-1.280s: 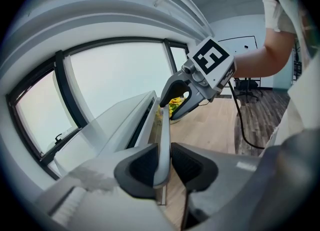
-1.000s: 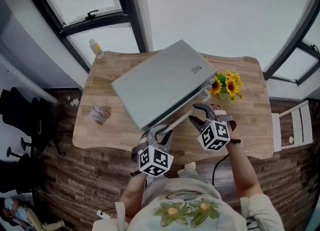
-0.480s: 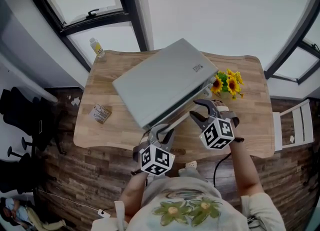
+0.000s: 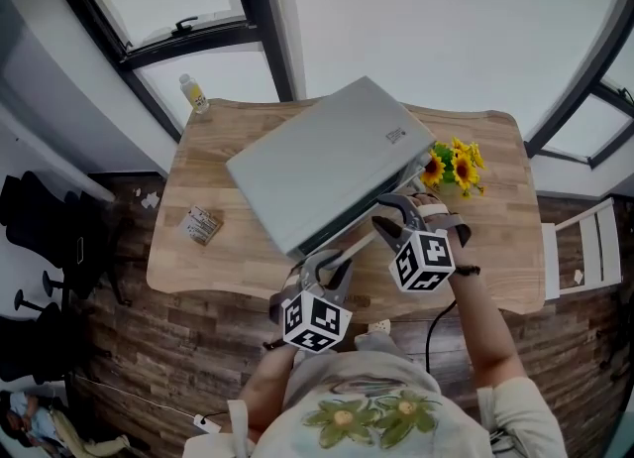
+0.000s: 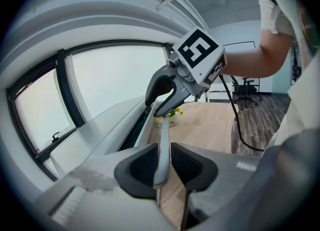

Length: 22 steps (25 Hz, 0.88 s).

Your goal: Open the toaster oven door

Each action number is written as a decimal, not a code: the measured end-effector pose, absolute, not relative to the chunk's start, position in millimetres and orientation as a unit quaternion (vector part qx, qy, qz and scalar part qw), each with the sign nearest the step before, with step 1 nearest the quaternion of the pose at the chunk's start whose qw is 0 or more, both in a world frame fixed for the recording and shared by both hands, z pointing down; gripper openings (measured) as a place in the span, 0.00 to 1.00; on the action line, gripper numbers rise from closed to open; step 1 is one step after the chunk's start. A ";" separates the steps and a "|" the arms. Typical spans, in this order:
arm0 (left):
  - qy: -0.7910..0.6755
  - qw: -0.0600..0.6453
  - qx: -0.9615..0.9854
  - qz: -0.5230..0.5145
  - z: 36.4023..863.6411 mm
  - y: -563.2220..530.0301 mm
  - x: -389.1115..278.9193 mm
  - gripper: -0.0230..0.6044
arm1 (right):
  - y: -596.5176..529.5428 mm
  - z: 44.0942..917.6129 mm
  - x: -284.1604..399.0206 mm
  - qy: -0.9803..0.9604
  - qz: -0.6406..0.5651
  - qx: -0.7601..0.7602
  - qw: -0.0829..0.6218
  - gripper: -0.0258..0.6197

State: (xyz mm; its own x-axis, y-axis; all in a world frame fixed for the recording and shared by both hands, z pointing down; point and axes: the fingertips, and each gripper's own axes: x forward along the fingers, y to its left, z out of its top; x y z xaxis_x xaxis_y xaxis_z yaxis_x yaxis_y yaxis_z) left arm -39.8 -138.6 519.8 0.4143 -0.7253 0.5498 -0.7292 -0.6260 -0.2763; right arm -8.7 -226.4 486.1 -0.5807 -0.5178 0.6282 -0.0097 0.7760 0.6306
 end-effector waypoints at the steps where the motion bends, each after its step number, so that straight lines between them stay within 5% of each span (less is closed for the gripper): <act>1: -0.432 0.003 0.842 0.324 519.8 -138.3 -39.4 0.18 | -227.8 487.7 -9.4 -0.832 -0.303 0.154 0.438 0.28; 12: -0.429 0.009 0.849 0.308 521.7 -129.5 -30.2 0.18 | -220.7 506.6 -9.6 -0.805 -0.311 0.101 0.495 0.15; 22: -0.411 0.041 0.868 0.276 522.6 -122.2 -25.7 0.18 | -216.6 509.9 -4.6 -0.809 -0.302 0.113 0.492 0.16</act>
